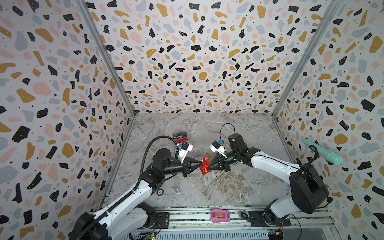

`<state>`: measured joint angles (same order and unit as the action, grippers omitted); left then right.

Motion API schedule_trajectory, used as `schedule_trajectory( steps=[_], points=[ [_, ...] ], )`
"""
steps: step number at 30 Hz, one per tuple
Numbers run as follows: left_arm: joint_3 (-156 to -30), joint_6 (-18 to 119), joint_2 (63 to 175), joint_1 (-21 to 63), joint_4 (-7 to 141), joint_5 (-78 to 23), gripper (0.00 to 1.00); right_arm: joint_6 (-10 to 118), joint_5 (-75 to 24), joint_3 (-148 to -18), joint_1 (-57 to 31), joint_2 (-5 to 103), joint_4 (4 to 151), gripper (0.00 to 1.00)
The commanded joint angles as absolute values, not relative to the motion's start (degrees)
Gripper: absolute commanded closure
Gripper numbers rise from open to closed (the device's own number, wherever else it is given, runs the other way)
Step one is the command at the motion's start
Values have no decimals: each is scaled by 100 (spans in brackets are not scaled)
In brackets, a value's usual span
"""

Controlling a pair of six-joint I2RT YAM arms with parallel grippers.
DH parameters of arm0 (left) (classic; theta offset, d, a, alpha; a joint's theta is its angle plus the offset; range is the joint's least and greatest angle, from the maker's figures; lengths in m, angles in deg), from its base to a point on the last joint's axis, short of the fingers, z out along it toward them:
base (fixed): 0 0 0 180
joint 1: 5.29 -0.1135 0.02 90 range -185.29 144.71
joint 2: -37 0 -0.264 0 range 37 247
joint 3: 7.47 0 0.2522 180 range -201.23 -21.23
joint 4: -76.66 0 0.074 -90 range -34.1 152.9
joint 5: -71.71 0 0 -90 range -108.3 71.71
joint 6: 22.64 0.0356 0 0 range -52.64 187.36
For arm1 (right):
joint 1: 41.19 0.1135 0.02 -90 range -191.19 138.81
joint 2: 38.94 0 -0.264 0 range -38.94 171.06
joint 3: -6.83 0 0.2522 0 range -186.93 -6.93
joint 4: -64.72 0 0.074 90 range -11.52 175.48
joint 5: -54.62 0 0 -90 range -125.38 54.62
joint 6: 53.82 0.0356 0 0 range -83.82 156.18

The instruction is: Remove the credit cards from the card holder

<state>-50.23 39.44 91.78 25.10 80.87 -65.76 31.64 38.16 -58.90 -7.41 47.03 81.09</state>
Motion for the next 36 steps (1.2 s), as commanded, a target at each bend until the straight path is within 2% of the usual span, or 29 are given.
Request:
schedule_trajectory(
  steps=[1,6,10,14,19,28,36],
  points=[
    [-5250,3872,9174,2512,8322,-6587,100,3580,3497,-5912,-719,4533,7699,83],
    [-5415,3752,9172,2512,8019,-6009,100,4317,3065,-5519,-731,4060,6812,61],
    [-5467,3552,9094,2512,7907,-5410,100,4951,2578,-5070,-743,3610,6002,49],
    [-5425,3238,8883,2512,7948,-4770,100,5449,2077,-4778,-765,3385,5520,40],
    [-5356,2682,8684,2512,8046,-4221,100,6147,1604,-4405,-788,3297,4581,37],
    [-4984,2088,8569,2512,9297,-4651,100,7999,1234,-3672,-719,3789,1753,37],
    [-4737,1804,8581,2512,9979,-4576,100,8399,567,-3461,-203,3881,684,38]
  ],
)
